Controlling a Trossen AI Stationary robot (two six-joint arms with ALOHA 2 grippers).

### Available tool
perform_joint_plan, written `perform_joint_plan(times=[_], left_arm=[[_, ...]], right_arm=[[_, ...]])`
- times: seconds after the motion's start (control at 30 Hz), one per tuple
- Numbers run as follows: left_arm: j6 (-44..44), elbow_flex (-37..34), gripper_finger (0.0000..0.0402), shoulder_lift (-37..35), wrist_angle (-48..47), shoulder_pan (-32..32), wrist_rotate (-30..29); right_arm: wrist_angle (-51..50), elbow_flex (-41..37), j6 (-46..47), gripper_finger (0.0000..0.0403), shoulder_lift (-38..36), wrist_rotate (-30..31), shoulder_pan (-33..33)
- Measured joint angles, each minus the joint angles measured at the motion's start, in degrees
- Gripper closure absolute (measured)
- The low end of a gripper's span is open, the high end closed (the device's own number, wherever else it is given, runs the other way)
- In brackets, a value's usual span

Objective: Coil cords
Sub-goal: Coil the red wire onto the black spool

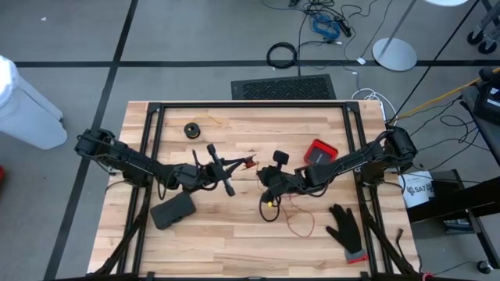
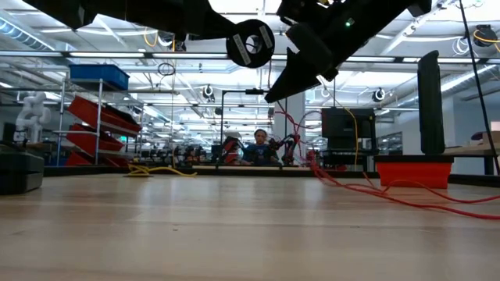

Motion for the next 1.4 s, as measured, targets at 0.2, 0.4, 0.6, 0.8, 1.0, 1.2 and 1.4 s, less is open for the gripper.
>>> perform_joint_plan(times=[0.2,0.4,0.6,0.8,1.0,1.2,1.4], left_arm=[[-3.19,0.00,0.0402,0.00,1.77,0.70,1.94],[-3.50,0.00,0.0402,0.17,1.72,2.15,1.88],[-0.25,0.00,0.0402,1.40,0.85,3.13,-0.22],[2.28,0.02,0.0402,3.31,1.56,3.43,-1.72],[7.03,0.02,0.0402,4.26,0.07,3.39,-4.40],[10.40,0.00,0.0402,4.26,-1.39,2.46,-5.56],[11.60,0.02,0.0402,4.26,-2.41,1.26,-7.00]], right_arm=[[8.58,0.00,-0.72,0.0401,1.86,3.21,-2.26],[19.09,0.02,-2.71,0.0402,5.08,2.59,-3.41],[24.19,0.02,-3.25,0.0402,6.09,2.49,-3.39],[27.51,0.00,-3.40,0.0403,6.16,0.99,-3.88],[28.49,0.00,-2.89,0.0403,5.97,0.36,-3.98],[24.85,0.00,-2.80,0.0403,3.43,-1.07,-3.94],[14.45,0.02,-0.16,0.0403,-2.27,-2.33,-3.91]])
